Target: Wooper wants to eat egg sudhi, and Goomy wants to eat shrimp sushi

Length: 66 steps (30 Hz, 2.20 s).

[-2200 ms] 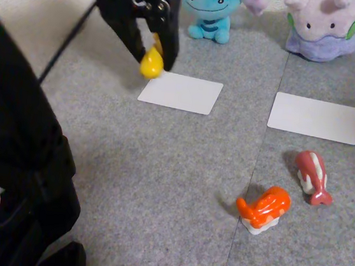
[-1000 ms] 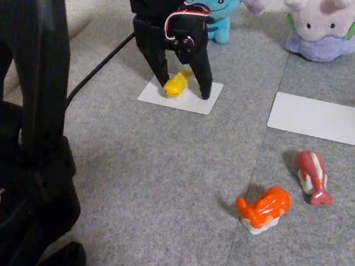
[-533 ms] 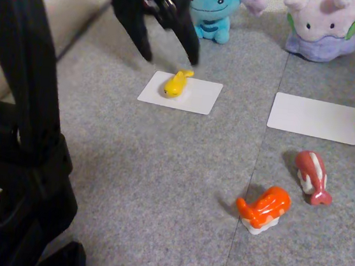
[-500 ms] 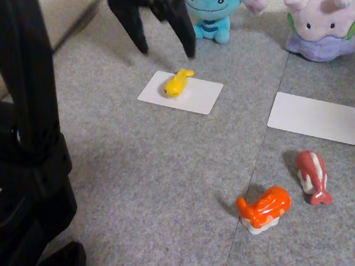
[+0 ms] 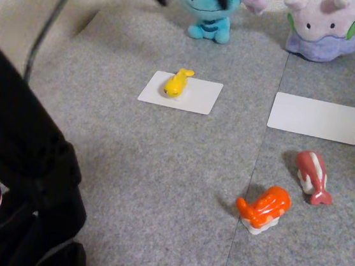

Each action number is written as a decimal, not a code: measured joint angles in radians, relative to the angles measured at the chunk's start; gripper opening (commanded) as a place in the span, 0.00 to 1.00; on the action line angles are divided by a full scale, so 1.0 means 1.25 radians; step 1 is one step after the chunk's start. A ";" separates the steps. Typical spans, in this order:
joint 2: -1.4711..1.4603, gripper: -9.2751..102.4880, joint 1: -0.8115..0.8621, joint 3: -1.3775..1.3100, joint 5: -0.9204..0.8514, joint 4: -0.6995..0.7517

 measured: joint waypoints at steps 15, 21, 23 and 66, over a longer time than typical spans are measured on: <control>0.018 0.34 0.357 0.361 -0.400 -0.098; 0.018 0.34 0.426 0.539 -0.464 -0.247; 0.018 0.34 0.437 0.572 -0.459 -0.295; -0.196 0.14 0.476 0.600 -0.323 -0.579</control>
